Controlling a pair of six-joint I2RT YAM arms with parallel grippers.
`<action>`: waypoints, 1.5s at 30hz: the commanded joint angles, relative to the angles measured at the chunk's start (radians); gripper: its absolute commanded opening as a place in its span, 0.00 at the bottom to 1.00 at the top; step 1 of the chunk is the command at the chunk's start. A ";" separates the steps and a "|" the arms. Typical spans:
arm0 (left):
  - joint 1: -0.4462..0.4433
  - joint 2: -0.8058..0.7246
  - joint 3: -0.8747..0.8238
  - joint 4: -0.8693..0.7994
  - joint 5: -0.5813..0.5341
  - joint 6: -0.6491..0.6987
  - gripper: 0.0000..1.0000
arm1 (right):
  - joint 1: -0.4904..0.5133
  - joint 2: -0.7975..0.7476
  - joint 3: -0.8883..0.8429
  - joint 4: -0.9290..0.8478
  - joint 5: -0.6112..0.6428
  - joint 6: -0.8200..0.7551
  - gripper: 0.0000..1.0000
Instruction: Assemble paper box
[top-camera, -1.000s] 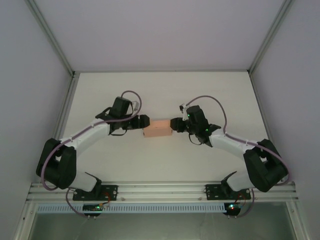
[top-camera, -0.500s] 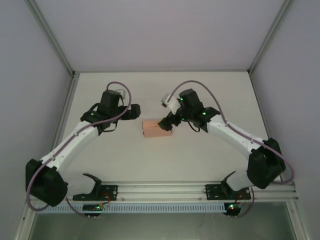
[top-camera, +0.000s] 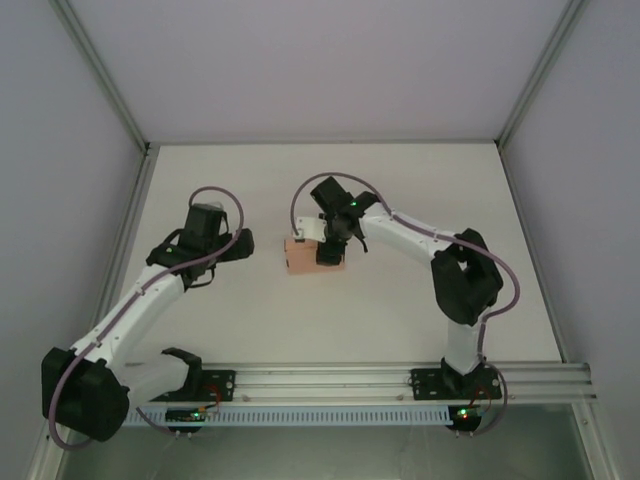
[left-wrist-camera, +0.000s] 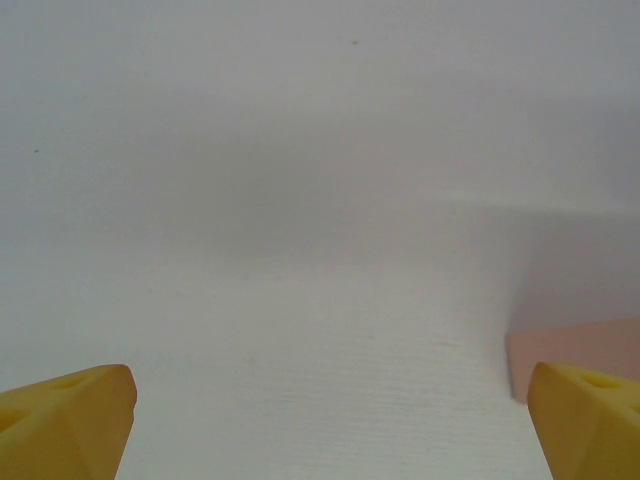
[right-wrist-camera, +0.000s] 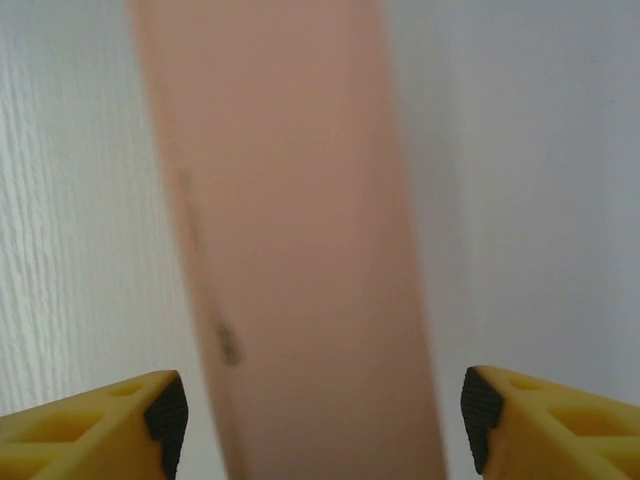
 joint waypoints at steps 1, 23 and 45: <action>0.007 -0.018 -0.003 -0.015 -0.016 -0.013 0.99 | 0.014 0.019 0.035 -0.054 0.074 -0.034 0.40; 0.011 -0.067 -0.042 -0.003 0.017 -0.040 1.00 | 0.150 -0.181 -0.342 0.191 0.331 0.109 0.97; 0.301 0.060 -0.353 0.861 -0.158 0.287 1.00 | -0.546 -0.837 -0.954 0.819 0.151 0.804 0.99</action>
